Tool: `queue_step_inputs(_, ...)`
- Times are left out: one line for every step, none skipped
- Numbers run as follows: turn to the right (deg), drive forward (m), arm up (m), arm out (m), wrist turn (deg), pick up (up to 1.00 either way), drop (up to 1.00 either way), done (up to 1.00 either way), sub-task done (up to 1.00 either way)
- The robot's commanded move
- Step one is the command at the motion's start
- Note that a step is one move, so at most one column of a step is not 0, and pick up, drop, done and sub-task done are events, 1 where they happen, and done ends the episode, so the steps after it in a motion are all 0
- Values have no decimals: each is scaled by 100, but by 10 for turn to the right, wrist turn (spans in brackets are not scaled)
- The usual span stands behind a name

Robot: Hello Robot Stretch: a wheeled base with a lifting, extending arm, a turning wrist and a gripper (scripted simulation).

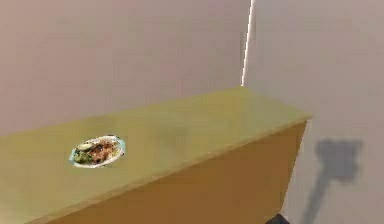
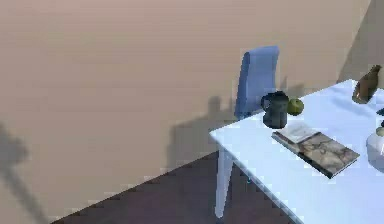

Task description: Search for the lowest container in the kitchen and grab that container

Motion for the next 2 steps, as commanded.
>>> queue_step_inputs(-450, 0, 0, 0, 0, 0, 0, 0, 0)
queue_step_inputs(-450, 0, 0, 0, 0, 0, 0, 0, 0)
